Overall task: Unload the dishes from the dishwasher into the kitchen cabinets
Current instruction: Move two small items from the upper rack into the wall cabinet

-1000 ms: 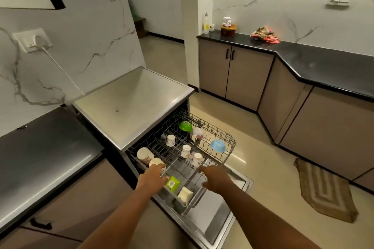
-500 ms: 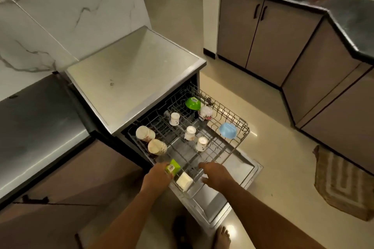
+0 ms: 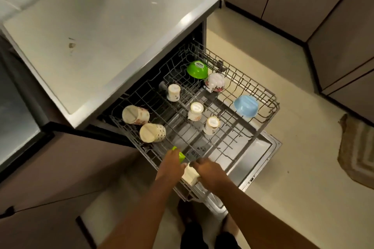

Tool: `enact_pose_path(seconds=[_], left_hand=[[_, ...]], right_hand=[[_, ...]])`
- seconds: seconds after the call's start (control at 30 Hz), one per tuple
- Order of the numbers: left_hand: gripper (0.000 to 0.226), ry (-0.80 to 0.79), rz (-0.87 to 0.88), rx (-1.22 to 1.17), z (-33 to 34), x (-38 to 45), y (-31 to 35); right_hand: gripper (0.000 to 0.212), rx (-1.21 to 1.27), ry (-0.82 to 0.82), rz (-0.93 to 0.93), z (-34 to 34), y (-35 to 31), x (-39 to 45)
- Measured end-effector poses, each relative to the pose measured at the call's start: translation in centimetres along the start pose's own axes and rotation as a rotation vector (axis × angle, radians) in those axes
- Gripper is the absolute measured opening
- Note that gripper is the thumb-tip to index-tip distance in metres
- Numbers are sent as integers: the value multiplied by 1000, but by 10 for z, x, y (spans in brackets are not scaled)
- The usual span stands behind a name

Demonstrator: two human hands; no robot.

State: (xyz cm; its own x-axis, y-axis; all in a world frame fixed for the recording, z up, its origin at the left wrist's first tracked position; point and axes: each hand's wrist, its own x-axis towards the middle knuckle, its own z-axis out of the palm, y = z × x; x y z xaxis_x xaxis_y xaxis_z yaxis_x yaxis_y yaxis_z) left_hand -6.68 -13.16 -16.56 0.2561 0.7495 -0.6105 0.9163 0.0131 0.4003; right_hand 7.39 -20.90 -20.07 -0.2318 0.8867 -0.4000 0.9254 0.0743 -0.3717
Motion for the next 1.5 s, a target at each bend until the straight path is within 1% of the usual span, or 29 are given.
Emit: enact_pose_path(seconds=[0.13,0.23,0.33,0.43,0.6,0.7,0.83,0.97,1.03,1.13,1.23,1.37,1.5], left_hand=[[70,-78,-86,218,16,38,-13],[82,-86,-125,356,31,54,-23],[92,-60,-166,410,39,66,-25],[89,-9,-187,424,39,76,-27],[81,31,-160,410,39,76,-36],[77,73,-106,400,32,71,-33],[75,164,3,313,4,43,-16],[77,207,118,167,-15,-1,-2],[79,217,140,176,-23,-25,3],[84,247,147,198,-42,-68,11],[80,333,164,168,-74,-122,25],[78,447,236,231,-111,-166,34],[80,628,276,233,-150,-217,25]], right_hand=[[61,-169,-27,-122,33,3,22],[62,-243,-74,-215,47,7,36],[64,-311,-53,-255,50,10,48],[68,-300,-52,-270,55,14,52],[50,-298,28,-320,58,16,48],[49,-325,93,-312,49,20,46],[58,-294,142,-189,20,35,30],[68,-218,92,-44,-15,43,0],[70,-163,102,19,-33,44,-20],[67,-119,112,81,-68,40,-46],[63,-108,136,51,-122,19,-75],[67,-87,204,5,-175,-13,-95],[64,-38,235,-80,-217,-64,-99]])
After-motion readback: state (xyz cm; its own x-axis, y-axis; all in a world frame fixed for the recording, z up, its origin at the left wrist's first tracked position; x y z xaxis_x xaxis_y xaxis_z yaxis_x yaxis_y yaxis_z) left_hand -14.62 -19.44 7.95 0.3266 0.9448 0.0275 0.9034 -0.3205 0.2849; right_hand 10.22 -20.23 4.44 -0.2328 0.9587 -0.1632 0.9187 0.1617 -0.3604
